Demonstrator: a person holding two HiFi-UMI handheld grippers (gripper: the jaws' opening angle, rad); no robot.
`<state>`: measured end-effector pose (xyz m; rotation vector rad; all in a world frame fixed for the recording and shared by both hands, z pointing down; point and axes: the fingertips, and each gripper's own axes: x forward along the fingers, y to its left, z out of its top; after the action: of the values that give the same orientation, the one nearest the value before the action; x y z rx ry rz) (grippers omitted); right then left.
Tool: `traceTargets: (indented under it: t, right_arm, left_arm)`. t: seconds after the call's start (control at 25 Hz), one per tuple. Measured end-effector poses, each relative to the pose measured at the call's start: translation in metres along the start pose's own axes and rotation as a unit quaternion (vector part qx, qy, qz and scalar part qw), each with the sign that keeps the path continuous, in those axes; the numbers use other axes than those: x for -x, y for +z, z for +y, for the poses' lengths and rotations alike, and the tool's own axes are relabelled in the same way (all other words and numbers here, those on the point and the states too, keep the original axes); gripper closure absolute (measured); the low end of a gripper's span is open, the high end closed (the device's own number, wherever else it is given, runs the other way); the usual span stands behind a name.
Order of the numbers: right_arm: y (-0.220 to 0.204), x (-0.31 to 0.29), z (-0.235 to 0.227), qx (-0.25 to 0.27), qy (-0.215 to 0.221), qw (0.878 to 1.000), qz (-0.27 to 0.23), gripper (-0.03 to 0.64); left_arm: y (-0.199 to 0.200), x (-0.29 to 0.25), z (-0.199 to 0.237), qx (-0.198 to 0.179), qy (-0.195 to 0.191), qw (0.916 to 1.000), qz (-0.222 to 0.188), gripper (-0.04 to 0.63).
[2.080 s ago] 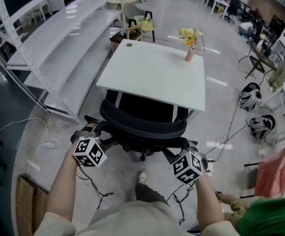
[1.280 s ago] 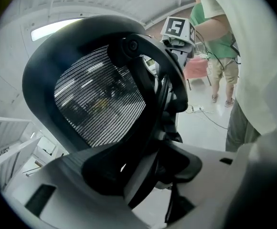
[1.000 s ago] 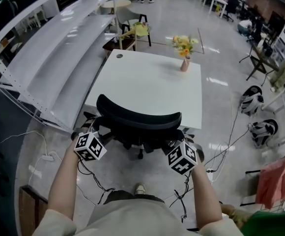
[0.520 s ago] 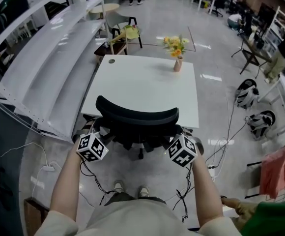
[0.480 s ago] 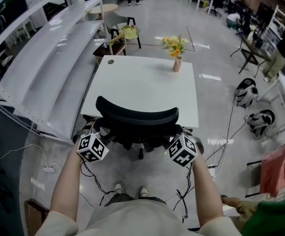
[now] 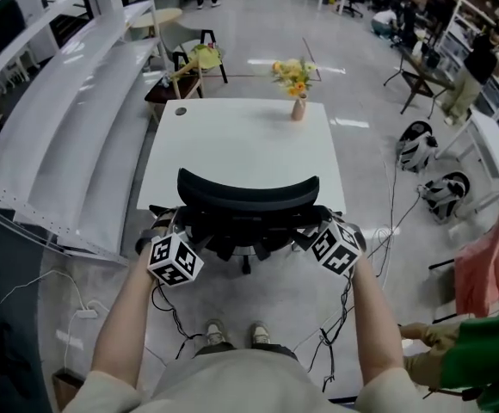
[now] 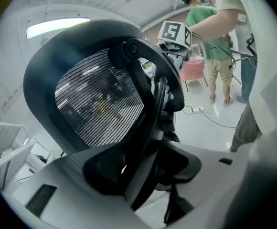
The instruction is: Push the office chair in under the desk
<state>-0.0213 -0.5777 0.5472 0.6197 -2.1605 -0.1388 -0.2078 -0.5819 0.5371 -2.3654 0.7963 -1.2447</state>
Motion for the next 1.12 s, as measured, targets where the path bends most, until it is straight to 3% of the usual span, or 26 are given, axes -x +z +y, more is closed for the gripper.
traceTargets:
  t: [0.24, 0.48, 0.72, 0.92, 1.12]
  right_arm:
    - [-0.001, -0.001, 0.000, -0.003, -0.006, 1.000, 0.009, 0.414]
    - [0.000, 0.003, 0.000, -0.004, -0.031, 1.000, -0.002, 0.413]
    - [0.003, 0.012, -0.001, -0.044, -0.054, 0.997, 0.018, 0.424]
    - [0.037, 0.040, 0.000, -0.141, -0.082, 0.985, -0.061, 0.479]
    - [0.069, 0.073, -0.004, -0.219, -0.126, 0.957, -0.146, 0.492]
  left_arm:
    - [0.000, -0.001, -0.001, -0.004, 0.005, 1.0000, -0.005, 0.367]
    - [0.003, 0.004, 0.000, 0.014, -0.024, 0.9996, -0.009, 0.379]
    - [0.000, 0.018, 0.006, 0.033, 0.004, 0.9990, -0.030, 0.394]
    - [0.008, 0.043, 0.019, 0.046, 0.032, 0.9969, -0.055, 0.431]
    - [0.032, 0.068, 0.024, 0.038, 0.037, 0.9935, -0.100, 0.443]
